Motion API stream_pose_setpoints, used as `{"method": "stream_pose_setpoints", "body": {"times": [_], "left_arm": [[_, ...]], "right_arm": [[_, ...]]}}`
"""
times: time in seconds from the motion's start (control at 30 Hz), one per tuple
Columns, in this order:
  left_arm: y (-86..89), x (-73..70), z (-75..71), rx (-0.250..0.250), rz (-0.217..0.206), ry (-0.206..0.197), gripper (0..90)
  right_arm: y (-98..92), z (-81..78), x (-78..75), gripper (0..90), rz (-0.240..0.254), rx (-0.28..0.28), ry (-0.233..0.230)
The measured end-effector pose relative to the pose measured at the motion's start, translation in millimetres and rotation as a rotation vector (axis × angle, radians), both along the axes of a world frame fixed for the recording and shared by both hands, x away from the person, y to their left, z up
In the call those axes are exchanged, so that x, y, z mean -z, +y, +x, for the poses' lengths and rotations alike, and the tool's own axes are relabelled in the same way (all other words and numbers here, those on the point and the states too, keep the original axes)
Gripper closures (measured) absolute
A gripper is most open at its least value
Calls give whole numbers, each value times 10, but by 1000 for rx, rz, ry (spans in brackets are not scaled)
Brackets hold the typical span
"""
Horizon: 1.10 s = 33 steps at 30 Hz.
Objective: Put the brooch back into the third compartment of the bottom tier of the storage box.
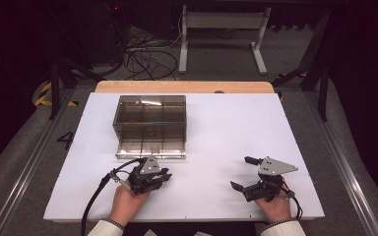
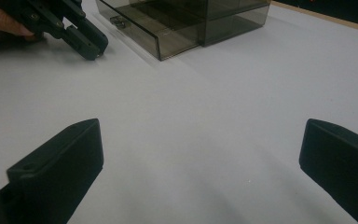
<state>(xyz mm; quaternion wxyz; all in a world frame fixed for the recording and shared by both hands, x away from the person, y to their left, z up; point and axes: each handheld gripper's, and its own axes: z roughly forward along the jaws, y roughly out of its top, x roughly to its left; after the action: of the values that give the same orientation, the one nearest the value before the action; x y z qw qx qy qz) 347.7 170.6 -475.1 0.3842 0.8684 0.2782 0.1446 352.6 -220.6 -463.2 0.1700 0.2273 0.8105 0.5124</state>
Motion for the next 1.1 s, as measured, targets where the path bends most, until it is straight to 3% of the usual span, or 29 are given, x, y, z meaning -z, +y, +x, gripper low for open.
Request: {"method": "stream_pose_setpoints", "body": {"times": [0.53, 0.7, 0.9, 1.1], "left_arm": [[-3, -5, -7, -7, 6, -7, 791], [6, -45, -26, -2, -21, -15, 790], [58, -145, -81, 6, -54, -68, 791], [97, -201, -112, 6, -96, -92, 790]], "right_arm": [[0, 0, 0, 7, 0, -1, 0], [0, 2, 1, 7, -1, -1, 0], [0, 1, 2, 7, 0, 0, 1], [1, 2, 2, 7, -1, 2, 1]]}}
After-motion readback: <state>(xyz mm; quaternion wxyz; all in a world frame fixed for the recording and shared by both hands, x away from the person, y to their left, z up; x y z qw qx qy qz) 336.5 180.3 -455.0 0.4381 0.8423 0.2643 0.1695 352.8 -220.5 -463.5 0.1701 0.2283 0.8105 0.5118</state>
